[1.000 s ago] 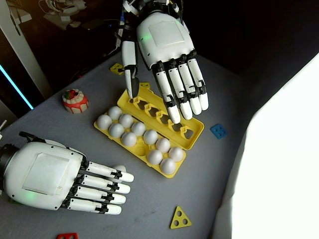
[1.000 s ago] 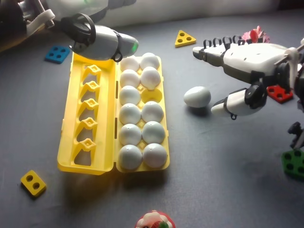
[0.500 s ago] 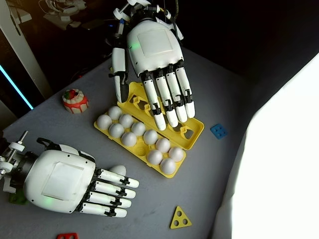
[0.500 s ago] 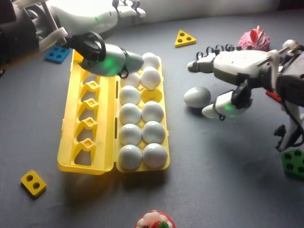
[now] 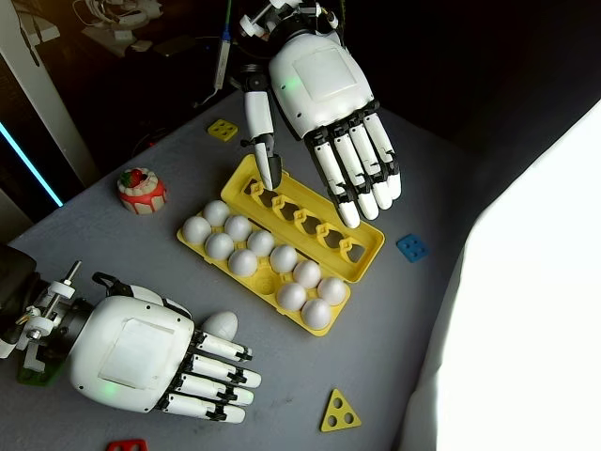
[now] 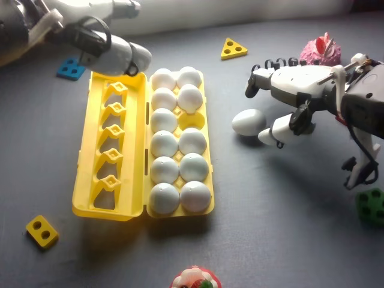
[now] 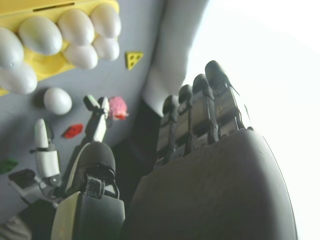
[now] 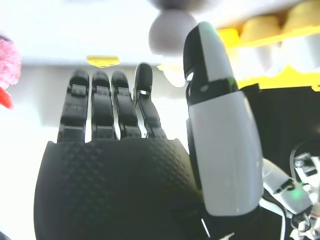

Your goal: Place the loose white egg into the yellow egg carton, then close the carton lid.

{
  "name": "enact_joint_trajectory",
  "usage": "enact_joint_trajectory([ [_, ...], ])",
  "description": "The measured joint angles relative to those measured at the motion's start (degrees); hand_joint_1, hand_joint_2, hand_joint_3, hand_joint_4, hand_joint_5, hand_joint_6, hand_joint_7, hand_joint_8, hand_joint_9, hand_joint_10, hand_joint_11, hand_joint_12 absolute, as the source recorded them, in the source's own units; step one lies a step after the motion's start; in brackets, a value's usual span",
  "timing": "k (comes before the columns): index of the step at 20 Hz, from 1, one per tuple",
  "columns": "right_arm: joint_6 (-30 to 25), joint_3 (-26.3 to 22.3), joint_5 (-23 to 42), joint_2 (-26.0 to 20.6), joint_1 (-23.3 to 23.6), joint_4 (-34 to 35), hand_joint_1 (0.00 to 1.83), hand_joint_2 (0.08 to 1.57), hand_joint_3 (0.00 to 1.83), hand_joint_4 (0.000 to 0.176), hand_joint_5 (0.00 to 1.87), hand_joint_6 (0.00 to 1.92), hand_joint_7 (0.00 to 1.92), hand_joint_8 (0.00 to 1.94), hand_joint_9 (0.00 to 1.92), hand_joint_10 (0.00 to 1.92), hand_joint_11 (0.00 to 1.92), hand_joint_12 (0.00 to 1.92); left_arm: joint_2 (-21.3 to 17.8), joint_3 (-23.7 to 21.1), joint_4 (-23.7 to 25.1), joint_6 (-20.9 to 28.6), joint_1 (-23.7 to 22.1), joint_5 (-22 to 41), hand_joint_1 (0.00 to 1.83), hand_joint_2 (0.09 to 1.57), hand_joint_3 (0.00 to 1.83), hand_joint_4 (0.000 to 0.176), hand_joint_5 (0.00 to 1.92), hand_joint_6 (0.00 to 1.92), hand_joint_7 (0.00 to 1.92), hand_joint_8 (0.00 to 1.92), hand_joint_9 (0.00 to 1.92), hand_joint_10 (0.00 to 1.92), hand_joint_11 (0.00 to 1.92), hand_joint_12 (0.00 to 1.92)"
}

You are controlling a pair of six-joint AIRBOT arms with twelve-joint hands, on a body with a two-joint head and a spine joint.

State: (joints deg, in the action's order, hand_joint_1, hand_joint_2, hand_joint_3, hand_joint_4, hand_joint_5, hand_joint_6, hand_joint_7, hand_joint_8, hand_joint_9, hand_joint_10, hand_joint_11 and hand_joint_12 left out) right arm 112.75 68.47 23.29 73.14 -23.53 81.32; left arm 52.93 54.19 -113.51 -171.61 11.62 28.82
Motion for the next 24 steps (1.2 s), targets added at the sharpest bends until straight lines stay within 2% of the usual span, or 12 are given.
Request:
enact_joint_trajectory([
  [1,0.00,0.17,-0.04,0.31,0.00,0.07,1.04,1.12,0.00,0.000,0.00,0.77,0.04,0.01,0.00,0.00,0.00,0.00,0.00,0.09,-0.42,0.00,-0.02,0.37,0.02,1.33,0.00,0.000,0.11,0.00,0.09,0.00,0.07,0.00,0.00,0.35],
  [3,-0.02,0.46,-0.24,0.68,-0.24,0.02,0.97,1.15,0.00,0.000,0.00,0.67,0.04,0.01,0.00,0.00,0.00,0.00,0.02,0.61,-1.55,-0.02,0.00,0.87,0.06,1.33,0.00,0.000,0.11,0.00,0.09,0.00,0.08,0.00,0.00,0.34],
  [5,-0.04,0.57,-0.20,0.68,-0.35,0.22,0.98,1.14,0.00,0.000,0.00,0.73,0.05,0.01,0.00,0.00,0.00,0.00,0.02,1.42,-1.36,-0.02,-0.02,1.16,0.06,1.32,0.00,0.000,0.12,0.00,0.11,0.00,0.10,0.01,0.00,0.40],
  [7,-0.04,0.87,0.15,0.92,-0.35,0.17,0.96,1.16,0.00,0.000,0.00,0.70,0.04,0.00,0.00,0.00,0.00,0.00,0.02,2.27,-2.86,-0.02,-0.02,2.34,0.07,1.32,0.00,0.000,0.14,0.01,0.12,0.00,0.10,0.01,0.00,0.43],
  [13,-0.44,1.46,-0.24,2.23,-0.35,0.13,0.96,1.16,0.00,0.000,0.00,0.72,0.03,0.00,0.00,0.00,0.00,0.00,0.00,2.08,-5.75,-0.02,2.56,1.66,0.03,1.33,0.00,0.000,0.11,0.00,0.08,0.00,0.07,0.00,0.00,0.33],
  [17,-0.46,2.54,-0.11,2.75,-0.35,0.13,0.98,1.16,0.00,0.000,0.00,0.78,0.05,0.01,0.00,0.00,0.00,0.00,0.00,1.51,-6.62,0.00,4.04,0.66,0.06,1.32,0.00,0.000,0.12,0.01,0.10,0.00,0.09,0.00,0.00,0.37],
  [18,-0.46,2.69,-0.02,2.78,-0.37,0.15,0.98,1.16,0.00,0.000,0.00,0.82,0.05,0.00,0.00,0.00,0.00,0.00,0.02,1.49,-6.67,-0.02,4.44,0.61,0.06,1.32,0.00,0.000,0.12,0.00,0.10,0.00,0.09,0.00,0.00,0.32],
  [20,-0.72,3.10,0.04,3.34,-0.66,0.13,0.98,1.16,0.00,0.000,0.00,0.82,0.05,0.00,0.00,0.00,0.00,0.00,0.02,1.49,-9.03,-0.02,5.18,1.40,0.06,1.32,0.00,0.000,0.12,0.00,0.10,0.00,0.09,0.00,0.00,0.31],
  [22,-0.79,3.10,-0.07,3.56,-1.05,0.22,0.98,1.19,0.00,0.000,0.00,0.90,0.06,0.00,0.00,0.00,0.00,0.00,-0.15,0.83,-8.76,-0.04,5.22,2.95,0.06,1.33,0.00,0.000,0.11,0.00,0.09,0.00,0.08,0.00,0.00,0.34],
  [24,-0.79,3.13,-0.09,3.69,-1.05,0.24,1.01,1.19,0.00,0.000,0.02,1.06,0.07,0.01,0.00,0.00,0.00,0.00,-0.59,-0.04,-8.68,-0.02,5.22,4.15,0.05,1.33,0.00,0.000,0.12,0.00,0.11,0.00,0.09,0.00,0.00,0.38],
])
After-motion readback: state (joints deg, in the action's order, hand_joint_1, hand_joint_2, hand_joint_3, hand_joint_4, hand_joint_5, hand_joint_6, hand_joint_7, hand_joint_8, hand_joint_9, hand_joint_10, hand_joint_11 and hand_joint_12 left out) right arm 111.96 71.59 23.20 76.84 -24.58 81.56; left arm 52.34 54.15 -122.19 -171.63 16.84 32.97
